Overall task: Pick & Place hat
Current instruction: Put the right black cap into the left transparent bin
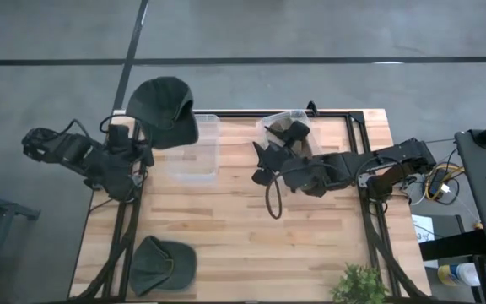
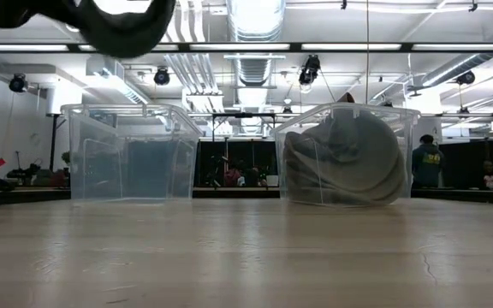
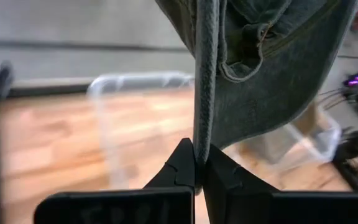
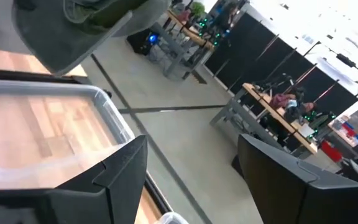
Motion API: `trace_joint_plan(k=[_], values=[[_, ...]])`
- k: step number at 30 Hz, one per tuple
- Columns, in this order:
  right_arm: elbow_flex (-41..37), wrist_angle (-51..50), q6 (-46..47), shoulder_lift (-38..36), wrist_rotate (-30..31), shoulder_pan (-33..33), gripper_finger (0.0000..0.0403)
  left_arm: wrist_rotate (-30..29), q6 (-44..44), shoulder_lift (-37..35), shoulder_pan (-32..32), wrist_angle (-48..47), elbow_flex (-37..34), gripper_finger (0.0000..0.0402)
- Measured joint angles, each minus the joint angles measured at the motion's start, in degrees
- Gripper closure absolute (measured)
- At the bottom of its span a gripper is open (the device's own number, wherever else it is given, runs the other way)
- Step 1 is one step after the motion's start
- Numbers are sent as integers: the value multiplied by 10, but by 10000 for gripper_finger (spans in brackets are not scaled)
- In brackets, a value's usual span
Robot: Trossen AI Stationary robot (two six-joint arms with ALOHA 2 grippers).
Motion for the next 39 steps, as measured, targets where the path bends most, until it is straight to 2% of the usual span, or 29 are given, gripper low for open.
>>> trace_joint_plan(k=[3,5,11,15,19,21,31,39], values=[[-2,-14,13,0,-5,3,162,34,-70,0,6,-49,-8,395],[-4,-22,17,0,-22,4,164,45,-91,0,10,-49,-13,395],[-8,-39,44,0,-92,8,165,99,-122,12,26,-47,-17,395],[-8,-48,46,1,-104,10,165,138,-124,34,43,-28,-17,395],[-8,-50,46,1,-104,10,165,167,-73,61,64,32,-17,395],[-8,-50,46,1,-104,10,165,184,-66,76,78,31,-17,395],[-9,-50,42,1,-104,10,165,294,27,123,214,47,-15,395],[-9,-67,43,1,-104,10,165,340,46,151,248,59,-12,395]])
